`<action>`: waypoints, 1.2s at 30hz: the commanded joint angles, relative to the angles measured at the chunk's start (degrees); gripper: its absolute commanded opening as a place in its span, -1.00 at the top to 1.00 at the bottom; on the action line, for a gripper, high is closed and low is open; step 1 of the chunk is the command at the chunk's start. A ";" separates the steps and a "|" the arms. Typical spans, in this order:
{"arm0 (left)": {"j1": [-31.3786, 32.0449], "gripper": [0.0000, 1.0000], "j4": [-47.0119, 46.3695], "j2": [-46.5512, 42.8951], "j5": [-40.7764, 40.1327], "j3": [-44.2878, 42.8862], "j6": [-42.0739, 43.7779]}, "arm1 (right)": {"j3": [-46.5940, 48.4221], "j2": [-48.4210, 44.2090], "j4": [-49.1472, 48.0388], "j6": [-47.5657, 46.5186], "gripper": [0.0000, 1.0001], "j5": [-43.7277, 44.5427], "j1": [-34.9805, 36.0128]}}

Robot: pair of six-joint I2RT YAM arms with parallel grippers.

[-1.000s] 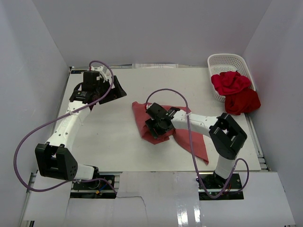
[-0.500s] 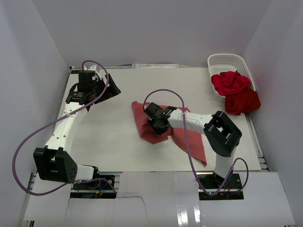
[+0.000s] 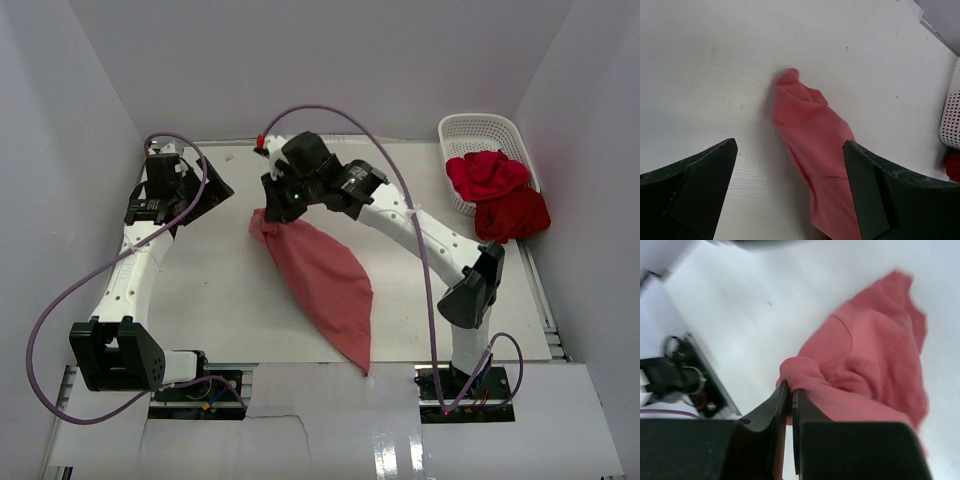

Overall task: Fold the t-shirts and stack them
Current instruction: Flatten out the tshirt

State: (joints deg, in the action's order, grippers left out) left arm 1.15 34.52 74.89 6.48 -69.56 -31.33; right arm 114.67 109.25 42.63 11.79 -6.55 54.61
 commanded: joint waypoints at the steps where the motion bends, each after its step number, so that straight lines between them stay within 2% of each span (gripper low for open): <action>1: -0.09 -0.96 -0.51 -2.47 0.81 1.01 -0.92 | 10.48 -3.33 4.22 -1.51 0.85 -7.60 -3.62; 3: -0.09 -0.96 -0.60 -2.82 0.38 0.92 -0.49 | 6.03 -8.67 1.33 0.76 0.85 -8.91 -10.72; 4: -0.09 -0.96 -0.51 -2.91 0.29 0.92 -0.31 | 2.09 -11.23 -1.38 1.82 0.85 -9.97 -16.67; 6: -0.09 -0.96 -0.60 -3.09 0.20 0.83 -0.05 | -10.88 -16.76 -9.28 3.76 0.85 -13.75 -22.41; 7: -0.09 -0.96 -0.51 -3.09 0.20 0.83 0.04 | -13.31 -17.23 -9.76 4.03 0.85 -14.63 -26.36; 8: -0.09 -0.96 -0.60 -3.09 0.37 0.83 0.04 | -14.99 -17.06 -9.15 3.07 0.85 -14.90 -27.70; 12: -0.09 -0.96 -0.95 -2.65 0.64 1.18 0.39 | -25.88 -17.93 -8.61 2.36 0.85 -5.36 -31.23; 14: -0.09 -0.96 -1.21 -2.47 0.99 1.44 0.48 | -31.60 -17.85 -9.41 2.27 0.83 -3.74 -31.76; 15: -0.09 -0.96 -1.30 -2.38 1.34 1.62 0.66 | -32.83 -17.06 -9.24 1.92 0.62 -3.65 -31.76; 17: -0.09 -0.96 -1.56 -2.30 1.60 1.62 0.83 | -35.48 -16.00 -7.83 1.66 0.43 -0.25 -31.32; 18: -0.09 -0.96 -1.56 -2.30 1.87 1.79 0.92 | -36.44 -15.83 -7.83 1.57 0.03 1.61 -31.06; 20: -0.09 -0.96 -1.74 -2.38 1.96 1.88 1.10 | -39.33 -16.96 -9.92 0.87 -0.43 4.86 -29.13; 21: -0.09 -0.96 -1.74 -2.47 1.96 1.88 1.18 | -40.31 -18.97 -10.98 -0.35 -0.85 5.40 -28.16; 22: -0.09 -0.96 -1.83 -2.47 2.04 1.97 1.45 | -41.01 -19.68 -11.86 -0.80 -0.93 5.84 -25.72; 26: -0.09 -0.96 -2.00 -2.65 2.92 2.32 1.62 | -39.97 -20.40 -10.38 -2.39 -0.95 13.90 -18.94; 32: 0.00 -0.96 -2.35 -2.73 3.89 4.69 1.54 | -38.30 -18.56 -13.80 -3.27 -0.88 10.07 -11.46; 36: -0.09 -0.96 -2.71 -3.87 0.73 7.32 -0.56 | -34.09 -11.02 -15.73 -4.58 -0.82 10.41 -8.12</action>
State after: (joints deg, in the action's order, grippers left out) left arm 1.08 32.49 74.35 9.10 -63.79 -30.68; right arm 76.84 93.62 30.85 8.97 3.03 45.06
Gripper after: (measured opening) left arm 0.979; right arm 0.913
